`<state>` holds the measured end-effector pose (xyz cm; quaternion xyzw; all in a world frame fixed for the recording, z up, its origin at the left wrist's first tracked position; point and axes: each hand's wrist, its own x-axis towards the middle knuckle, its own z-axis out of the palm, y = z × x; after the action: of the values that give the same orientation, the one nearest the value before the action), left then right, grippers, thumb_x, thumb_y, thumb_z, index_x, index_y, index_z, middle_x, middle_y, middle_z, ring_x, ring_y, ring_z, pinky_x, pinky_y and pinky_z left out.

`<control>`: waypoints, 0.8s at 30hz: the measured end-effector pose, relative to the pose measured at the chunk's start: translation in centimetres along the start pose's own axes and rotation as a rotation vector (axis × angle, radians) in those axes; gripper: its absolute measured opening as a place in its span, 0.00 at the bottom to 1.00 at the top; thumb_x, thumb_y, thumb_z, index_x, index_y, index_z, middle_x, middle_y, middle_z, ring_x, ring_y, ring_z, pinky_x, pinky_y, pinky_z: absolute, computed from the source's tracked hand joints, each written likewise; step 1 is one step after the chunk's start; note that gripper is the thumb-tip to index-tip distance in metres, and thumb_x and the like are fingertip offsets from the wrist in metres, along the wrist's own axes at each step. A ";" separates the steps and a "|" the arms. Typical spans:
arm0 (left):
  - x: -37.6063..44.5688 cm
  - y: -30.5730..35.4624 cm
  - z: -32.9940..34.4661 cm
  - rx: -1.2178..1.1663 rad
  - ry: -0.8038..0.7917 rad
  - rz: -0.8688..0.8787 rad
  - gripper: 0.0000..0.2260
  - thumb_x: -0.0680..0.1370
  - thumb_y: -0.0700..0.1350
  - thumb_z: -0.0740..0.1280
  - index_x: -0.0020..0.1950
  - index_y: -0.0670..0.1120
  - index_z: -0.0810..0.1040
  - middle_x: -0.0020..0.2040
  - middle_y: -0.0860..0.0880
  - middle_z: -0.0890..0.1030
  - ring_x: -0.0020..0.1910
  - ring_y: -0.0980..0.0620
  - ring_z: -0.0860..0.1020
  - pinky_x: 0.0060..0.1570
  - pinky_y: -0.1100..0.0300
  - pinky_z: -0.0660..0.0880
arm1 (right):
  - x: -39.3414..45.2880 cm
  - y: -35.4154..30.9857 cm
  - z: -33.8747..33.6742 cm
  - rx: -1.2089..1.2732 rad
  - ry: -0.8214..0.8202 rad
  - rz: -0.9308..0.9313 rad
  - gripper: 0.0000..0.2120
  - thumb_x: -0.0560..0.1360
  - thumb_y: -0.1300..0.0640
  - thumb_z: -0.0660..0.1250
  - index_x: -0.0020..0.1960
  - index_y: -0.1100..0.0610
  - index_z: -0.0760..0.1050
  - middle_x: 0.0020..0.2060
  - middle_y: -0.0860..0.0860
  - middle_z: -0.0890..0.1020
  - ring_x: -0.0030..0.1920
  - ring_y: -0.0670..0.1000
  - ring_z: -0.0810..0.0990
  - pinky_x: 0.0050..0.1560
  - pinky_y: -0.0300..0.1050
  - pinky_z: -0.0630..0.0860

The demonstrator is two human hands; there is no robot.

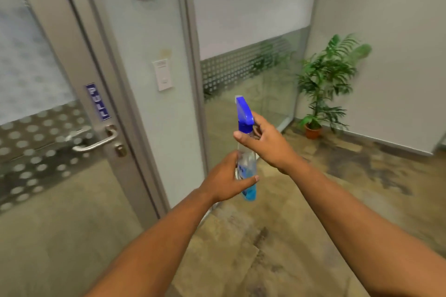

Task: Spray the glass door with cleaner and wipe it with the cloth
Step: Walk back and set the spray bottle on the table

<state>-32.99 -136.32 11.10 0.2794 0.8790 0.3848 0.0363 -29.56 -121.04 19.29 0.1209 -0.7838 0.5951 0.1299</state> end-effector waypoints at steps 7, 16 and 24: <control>8.7 3.4 6.0 -0.033 -0.146 0.227 0.28 0.73 0.57 0.74 0.69 0.58 0.66 0.60 0.60 0.77 0.55 0.62 0.77 0.54 0.61 0.77 | -1.8 5.2 -9.5 -0.120 0.073 0.229 0.15 0.76 0.53 0.72 0.60 0.57 0.77 0.54 0.52 0.85 0.56 0.49 0.83 0.62 0.47 0.78; 19.8 8.6 14.6 -0.134 -0.433 0.462 0.31 0.75 0.51 0.73 0.75 0.57 0.64 0.63 0.62 0.75 0.60 0.63 0.76 0.54 0.66 0.75 | -3.5 9.2 -19.0 -0.282 0.471 0.287 0.16 0.75 0.50 0.72 0.61 0.49 0.76 0.54 0.47 0.84 0.57 0.47 0.83 0.62 0.52 0.78; 24.2 15.0 26.0 -0.140 -0.640 0.516 0.40 0.74 0.61 0.67 0.82 0.56 0.52 0.75 0.53 0.72 0.71 0.54 0.73 0.67 0.51 0.75 | -8.4 10.9 -26.9 -0.430 0.873 0.391 0.13 0.75 0.48 0.72 0.59 0.48 0.76 0.52 0.44 0.84 0.55 0.45 0.82 0.60 0.50 0.79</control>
<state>-39.17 -98.49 7.00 0.5929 0.6961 0.3338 0.2291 -23.86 -91.98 13.53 -0.3164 -0.7692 0.4289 0.3526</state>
